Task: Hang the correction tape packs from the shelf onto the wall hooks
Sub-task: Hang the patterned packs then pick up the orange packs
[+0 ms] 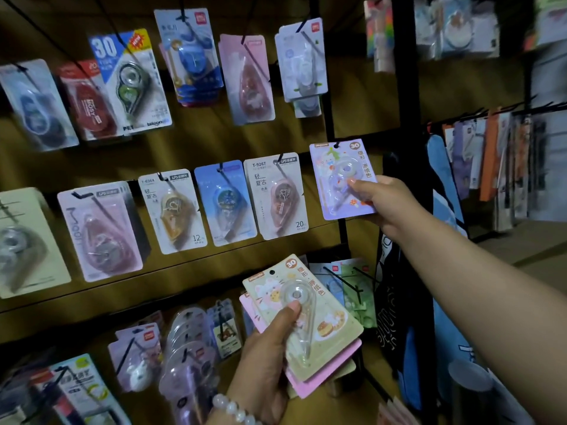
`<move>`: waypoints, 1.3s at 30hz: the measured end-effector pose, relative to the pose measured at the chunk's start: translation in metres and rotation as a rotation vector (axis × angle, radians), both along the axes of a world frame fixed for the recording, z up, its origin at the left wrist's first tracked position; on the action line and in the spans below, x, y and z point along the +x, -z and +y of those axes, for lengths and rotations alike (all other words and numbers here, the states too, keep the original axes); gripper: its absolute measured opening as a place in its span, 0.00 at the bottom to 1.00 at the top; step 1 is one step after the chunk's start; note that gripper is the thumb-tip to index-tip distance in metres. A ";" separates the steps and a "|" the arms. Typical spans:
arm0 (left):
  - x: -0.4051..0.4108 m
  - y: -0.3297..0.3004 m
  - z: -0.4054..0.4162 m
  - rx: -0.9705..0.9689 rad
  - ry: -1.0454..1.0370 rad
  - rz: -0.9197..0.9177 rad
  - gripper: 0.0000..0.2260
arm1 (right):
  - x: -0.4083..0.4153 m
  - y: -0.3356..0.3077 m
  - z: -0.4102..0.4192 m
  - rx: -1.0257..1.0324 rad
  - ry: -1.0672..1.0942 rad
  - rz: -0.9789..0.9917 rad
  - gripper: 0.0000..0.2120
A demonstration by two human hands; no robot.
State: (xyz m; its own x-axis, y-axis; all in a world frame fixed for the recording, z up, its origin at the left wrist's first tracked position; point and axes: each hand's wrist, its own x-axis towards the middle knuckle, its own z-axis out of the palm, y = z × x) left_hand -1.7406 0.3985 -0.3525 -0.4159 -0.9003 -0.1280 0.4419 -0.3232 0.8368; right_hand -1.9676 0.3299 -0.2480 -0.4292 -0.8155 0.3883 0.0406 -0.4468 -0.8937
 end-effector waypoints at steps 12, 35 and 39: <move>0.000 0.003 0.000 0.046 0.063 0.062 0.12 | 0.010 0.007 -0.043 0.211 0.104 -0.016 0.22; 0.013 0.021 -0.011 -0.029 -0.093 -0.043 0.18 | 0.092 0.104 0.057 0.484 -0.246 0.286 0.18; 0.015 0.018 -0.008 -0.018 -0.074 0.018 0.17 | 0.089 0.107 0.055 0.453 -0.268 0.215 0.14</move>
